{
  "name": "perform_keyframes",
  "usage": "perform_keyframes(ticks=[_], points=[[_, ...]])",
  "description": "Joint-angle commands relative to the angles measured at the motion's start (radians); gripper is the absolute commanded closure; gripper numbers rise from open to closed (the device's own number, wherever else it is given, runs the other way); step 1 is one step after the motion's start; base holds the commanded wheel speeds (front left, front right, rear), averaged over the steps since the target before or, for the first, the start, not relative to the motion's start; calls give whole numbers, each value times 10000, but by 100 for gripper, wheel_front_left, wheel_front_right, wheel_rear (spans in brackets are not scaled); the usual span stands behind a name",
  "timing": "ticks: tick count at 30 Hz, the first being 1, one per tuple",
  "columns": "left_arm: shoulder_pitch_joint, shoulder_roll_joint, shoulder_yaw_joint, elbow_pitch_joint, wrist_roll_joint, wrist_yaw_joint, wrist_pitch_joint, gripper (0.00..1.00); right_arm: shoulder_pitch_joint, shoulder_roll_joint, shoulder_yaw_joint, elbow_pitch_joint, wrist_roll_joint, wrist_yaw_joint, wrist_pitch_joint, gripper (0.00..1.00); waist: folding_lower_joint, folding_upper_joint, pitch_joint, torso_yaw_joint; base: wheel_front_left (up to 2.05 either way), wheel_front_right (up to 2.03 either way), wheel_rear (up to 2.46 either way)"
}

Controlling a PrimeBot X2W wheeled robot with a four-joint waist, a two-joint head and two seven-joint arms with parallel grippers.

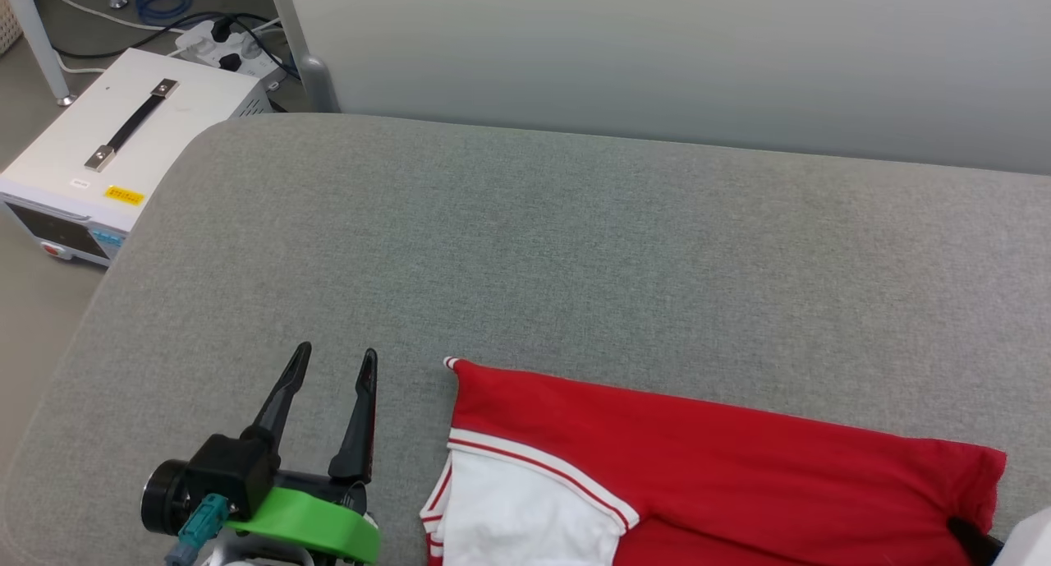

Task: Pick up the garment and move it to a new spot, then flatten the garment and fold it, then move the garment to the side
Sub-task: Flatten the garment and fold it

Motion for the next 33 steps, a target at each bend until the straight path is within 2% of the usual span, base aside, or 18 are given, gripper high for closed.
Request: perform_keyframes(ticks=[1, 8, 12, 21, 26, 33], points=[[82, 68, -25, 30, -48, -30, -59, 0, -23, -243, -184, 231, -158, -23, -156, 100, 0, 0, -61, -48, 0, 0, 0], [166, 52, -37, 72, -76, -30, -59, 0, -102, -799, -1007, 521, -671, -23, -692, 100, 0, 0, -271, -174, 0, 0, 0], [281, -5, -18, 97, -117, -30, -59, 0, -33, -672, -1276, 316, -460, -23, -748, 100, 0, 0, -439, -252, 0, 0, 0], [373, -93, 61, 120, -131, -30, -59, 0, 848, -134, -675, -1752, -246, -23, -260, 100, 0, 0, -720, -470, 0, 0, 0], [424, -137, 80, 171, -169, -30, -59, 0, 1205, 374, -566, -2929, -370, -23, 232, 100, 0, 0, -804, -487, 0, 0, 0], [499, -221, 149, 218, -176, -30, -59, 0, 1434, 1752, -316, -4356, -944, -23, 1243, 100, 0, 0, -889, -460, 0, 0, 0]])
